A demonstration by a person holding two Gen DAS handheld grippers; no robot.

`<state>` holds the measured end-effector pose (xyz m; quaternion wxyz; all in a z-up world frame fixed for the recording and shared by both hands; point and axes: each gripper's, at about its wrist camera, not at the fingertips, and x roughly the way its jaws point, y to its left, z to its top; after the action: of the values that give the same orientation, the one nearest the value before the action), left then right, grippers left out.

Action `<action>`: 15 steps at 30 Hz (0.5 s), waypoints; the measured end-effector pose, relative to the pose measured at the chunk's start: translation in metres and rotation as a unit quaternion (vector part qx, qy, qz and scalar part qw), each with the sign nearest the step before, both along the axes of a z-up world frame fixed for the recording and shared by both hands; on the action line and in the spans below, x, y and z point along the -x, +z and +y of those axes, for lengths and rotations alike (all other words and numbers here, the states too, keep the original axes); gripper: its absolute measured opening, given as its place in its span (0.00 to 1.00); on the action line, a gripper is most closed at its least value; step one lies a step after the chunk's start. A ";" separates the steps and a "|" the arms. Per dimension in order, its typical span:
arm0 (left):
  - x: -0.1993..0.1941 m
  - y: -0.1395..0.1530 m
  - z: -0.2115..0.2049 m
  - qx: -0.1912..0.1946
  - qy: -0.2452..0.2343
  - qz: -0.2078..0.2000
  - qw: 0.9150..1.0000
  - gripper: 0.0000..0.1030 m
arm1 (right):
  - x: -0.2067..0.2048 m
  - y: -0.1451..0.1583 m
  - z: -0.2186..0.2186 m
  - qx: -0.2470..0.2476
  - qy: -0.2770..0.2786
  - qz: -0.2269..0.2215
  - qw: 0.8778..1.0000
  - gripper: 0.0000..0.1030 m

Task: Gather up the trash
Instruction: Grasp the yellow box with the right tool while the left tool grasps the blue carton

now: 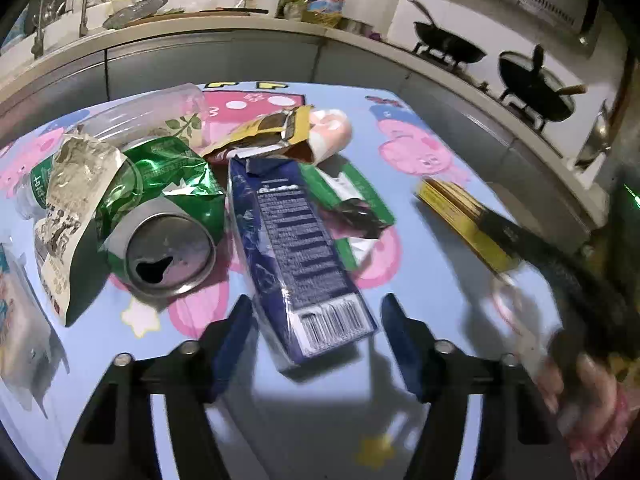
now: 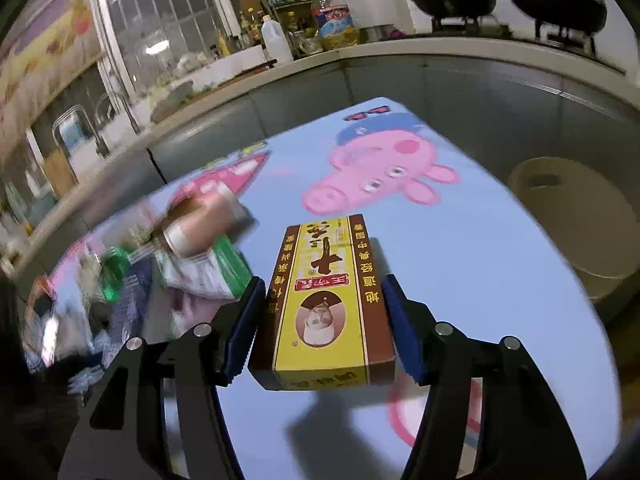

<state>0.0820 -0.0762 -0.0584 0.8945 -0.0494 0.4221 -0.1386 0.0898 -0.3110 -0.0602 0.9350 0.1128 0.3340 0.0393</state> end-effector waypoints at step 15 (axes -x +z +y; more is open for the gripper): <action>0.080 -0.003 0.033 -0.053 -0.061 -0.019 0.997 0.49 | 0.063 -0.031 0.007 0.076 0.011 -0.003 0.997 0.70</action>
<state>0.0019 -0.0435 -0.0615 0.8936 0.0265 0.4139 -0.1716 0.0269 -0.3041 -0.0909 0.9412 0.0377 0.3348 0.0245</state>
